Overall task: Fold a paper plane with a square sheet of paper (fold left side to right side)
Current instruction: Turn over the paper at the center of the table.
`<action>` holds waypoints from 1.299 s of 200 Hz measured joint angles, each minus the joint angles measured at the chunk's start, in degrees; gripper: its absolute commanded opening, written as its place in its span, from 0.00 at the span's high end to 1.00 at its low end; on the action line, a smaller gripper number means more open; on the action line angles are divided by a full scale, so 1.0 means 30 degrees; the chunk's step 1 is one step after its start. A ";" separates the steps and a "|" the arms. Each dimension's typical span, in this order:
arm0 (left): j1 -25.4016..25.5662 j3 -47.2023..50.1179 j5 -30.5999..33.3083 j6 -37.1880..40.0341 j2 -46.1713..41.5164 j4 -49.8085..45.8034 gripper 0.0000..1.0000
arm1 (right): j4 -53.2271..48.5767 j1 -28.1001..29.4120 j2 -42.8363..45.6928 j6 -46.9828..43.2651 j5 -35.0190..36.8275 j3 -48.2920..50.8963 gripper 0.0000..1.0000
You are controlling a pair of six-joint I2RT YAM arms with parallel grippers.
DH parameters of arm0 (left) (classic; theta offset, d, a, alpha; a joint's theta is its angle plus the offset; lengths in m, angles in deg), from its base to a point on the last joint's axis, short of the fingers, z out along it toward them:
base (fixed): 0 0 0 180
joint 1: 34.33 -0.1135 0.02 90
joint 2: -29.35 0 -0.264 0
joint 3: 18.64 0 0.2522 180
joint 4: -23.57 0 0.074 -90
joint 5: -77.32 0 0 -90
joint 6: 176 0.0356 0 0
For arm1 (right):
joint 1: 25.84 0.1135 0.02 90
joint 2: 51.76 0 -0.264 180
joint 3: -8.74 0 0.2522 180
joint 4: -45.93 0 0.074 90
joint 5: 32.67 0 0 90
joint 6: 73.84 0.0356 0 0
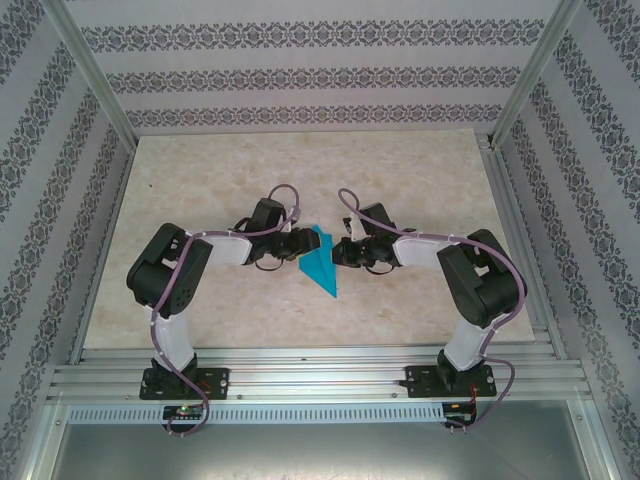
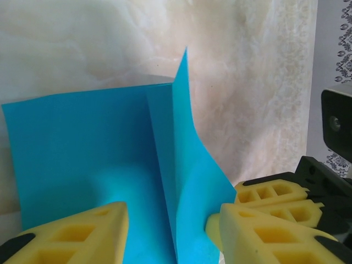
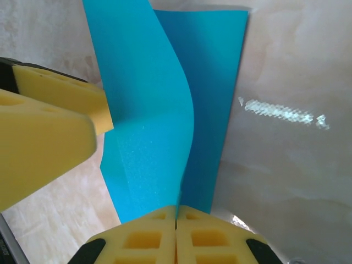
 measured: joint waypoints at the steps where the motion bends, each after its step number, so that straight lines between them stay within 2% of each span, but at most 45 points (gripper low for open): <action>1: 0.0000 -0.0007 0.0000 -0.0007 0.0007 0.0000 0.53 | 0.0000 0.0000 0.0000 0.0000 -0.0015 0.0000 0.93; 56: 0.0204 -0.1362 0.0452 0.0306 0.0750 -0.0641 0.62 | 0.0270 0.0000 -0.0007 0.0015 -0.0240 0.0015 0.91; 105: 0.0321 -0.2069 0.0940 0.1005 0.1166 -0.1574 0.78 | 0.0233 -0.0007 -0.0007 0.0066 -0.0299 0.0022 0.84; 136: 0.0328 -0.2069 0.0998 0.1581 0.1166 -0.1872 0.90 | -0.0073 -0.0255 0.0692 -0.0007 -0.0087 0.0291 0.71; 171: 0.0328 -0.2069 0.0852 0.2127 0.0685 -0.2047 0.97 | -0.0022 -0.1180 0.4532 0.0080 0.0452 0.1938 0.53; 197: 0.0328 -0.2069 0.0452 0.2382 -0.1005 -0.2106 0.98 | 0.0845 -0.1712 0.7941 0.0393 0.0692 0.3789 0.27; 232: 0.0328 -0.2200 -0.0240 0.2550 -0.4291 -0.1938 0.98 | 0.4124 -0.1741 1.2203 0.1756 0.0270 0.7286 0.03; 260: 0.0328 -0.2943 -0.0831 0.2878 -0.6441 -0.1596 0.98 | 0.6207 -0.1741 1.4681 0.2659 -0.0219 0.8692 0.02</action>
